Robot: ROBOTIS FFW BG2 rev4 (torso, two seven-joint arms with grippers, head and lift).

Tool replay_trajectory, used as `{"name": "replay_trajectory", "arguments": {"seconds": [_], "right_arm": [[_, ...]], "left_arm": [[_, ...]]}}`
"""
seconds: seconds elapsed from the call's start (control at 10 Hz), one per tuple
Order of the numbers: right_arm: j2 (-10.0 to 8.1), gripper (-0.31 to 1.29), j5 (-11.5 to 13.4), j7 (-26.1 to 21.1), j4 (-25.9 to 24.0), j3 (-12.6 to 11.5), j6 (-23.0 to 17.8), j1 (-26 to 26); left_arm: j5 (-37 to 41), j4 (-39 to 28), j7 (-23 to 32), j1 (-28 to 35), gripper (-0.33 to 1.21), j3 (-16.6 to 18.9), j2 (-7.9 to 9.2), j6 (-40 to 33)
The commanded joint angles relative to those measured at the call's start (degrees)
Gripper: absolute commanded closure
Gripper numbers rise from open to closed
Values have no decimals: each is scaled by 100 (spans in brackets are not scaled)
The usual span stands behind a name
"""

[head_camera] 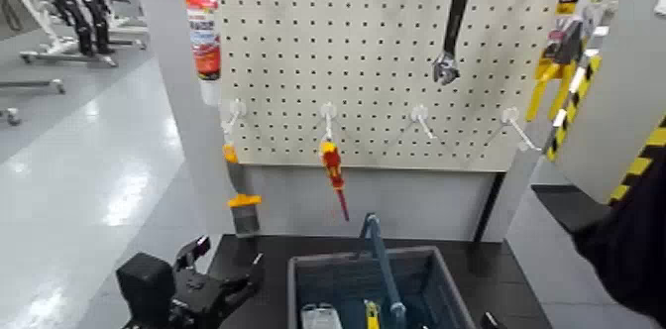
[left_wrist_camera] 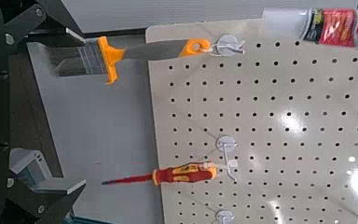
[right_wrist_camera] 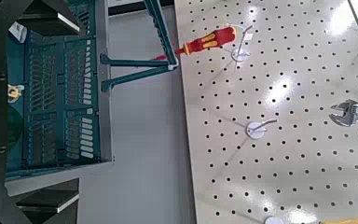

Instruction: Put the red glue tube into the crate.

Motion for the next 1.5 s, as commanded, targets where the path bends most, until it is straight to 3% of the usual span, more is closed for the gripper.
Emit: {"name": "replay_trajectory", "arguments": {"seconds": [0.1, 0.8, 1.0, 1.5], "right_arm": [[62, 7, 0, 3, -5, 0, 2, 0], [62, 7, 0, 3, -5, -9, 2, 0], [62, 7, 0, -6, -5, -17, 2, 0], [70, 7, 0, 3, -5, -9, 19, -9]], "left_arm": [[2, 19, -23, -2, 23, 15, -9, -63], [248, 28, -41, -82, 24, 77, -9, -1], [433, 10, -278, -231, 23, 156, 9, 122], [1101, -579, -929, -952, 24, 516, 264, 1405]]}}
